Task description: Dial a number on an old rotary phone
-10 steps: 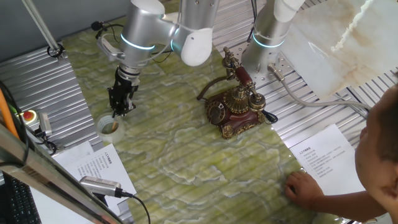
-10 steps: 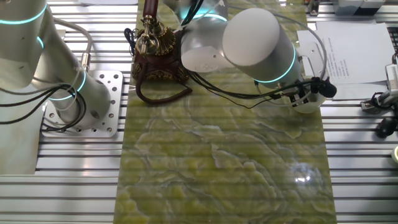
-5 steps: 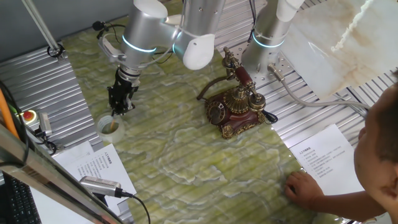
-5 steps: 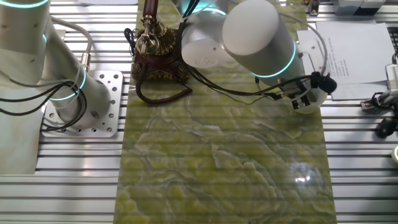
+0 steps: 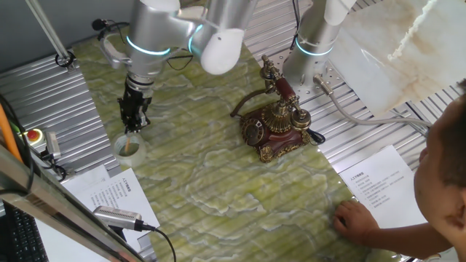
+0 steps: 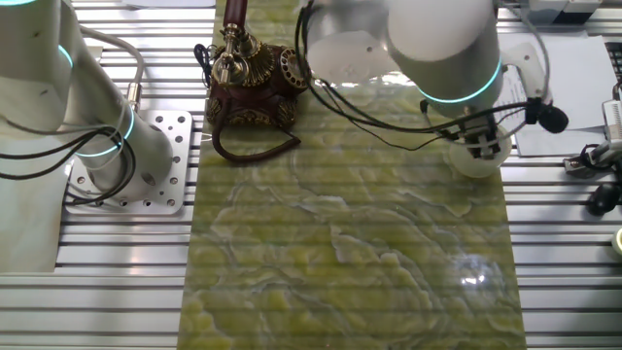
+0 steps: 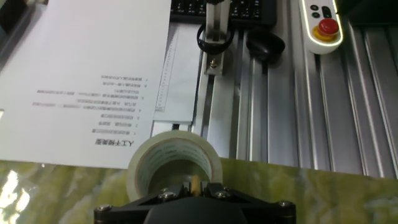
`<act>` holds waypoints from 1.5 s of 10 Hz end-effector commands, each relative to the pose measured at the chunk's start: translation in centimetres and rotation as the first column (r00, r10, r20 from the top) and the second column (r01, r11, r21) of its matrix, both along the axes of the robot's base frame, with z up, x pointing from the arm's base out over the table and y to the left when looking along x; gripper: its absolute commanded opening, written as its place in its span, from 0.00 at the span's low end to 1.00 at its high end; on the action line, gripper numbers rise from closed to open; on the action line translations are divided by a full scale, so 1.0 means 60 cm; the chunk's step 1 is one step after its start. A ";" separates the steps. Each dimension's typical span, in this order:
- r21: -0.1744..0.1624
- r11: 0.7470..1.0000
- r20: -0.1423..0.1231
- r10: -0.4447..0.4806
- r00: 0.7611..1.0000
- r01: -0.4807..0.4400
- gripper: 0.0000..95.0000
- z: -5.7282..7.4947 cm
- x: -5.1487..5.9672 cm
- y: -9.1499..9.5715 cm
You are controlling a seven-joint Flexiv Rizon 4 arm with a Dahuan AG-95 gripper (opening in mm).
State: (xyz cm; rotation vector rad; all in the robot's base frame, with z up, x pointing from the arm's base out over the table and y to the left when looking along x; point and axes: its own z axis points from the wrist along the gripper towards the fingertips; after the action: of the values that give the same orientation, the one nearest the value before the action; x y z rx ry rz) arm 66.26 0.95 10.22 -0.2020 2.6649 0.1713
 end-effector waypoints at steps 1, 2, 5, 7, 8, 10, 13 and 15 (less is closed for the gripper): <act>-0.007 1.000 -0.036 0.019 0.999 -0.019 0.00 0.010 0.007 0.004; -0.012 1.000 -0.044 0.023 0.999 -0.024 0.00 0.016 0.007 0.005; -0.040 0.998 -0.076 0.042 0.996 -0.045 0.00 0.029 0.008 0.002; -0.076 0.995 -0.122 0.062 0.991 -0.072 0.00 0.048 0.007 0.004; -0.083 0.993 -0.135 0.074 0.988 -0.086 0.00 0.057 0.006 0.005; -0.090 0.990 -0.158 0.097 0.983 -0.112 0.00 0.069 0.005 0.008; -0.130 0.975 -0.254 0.144 0.956 -0.182 0.00 0.100 0.000 0.015; -0.136 0.963 -0.323 0.179 0.929 -0.232 0.00 0.126 -0.007 0.022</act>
State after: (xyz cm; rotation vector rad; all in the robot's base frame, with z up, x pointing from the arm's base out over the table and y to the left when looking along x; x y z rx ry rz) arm 66.05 2.05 17.05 -0.5118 2.9310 0.0430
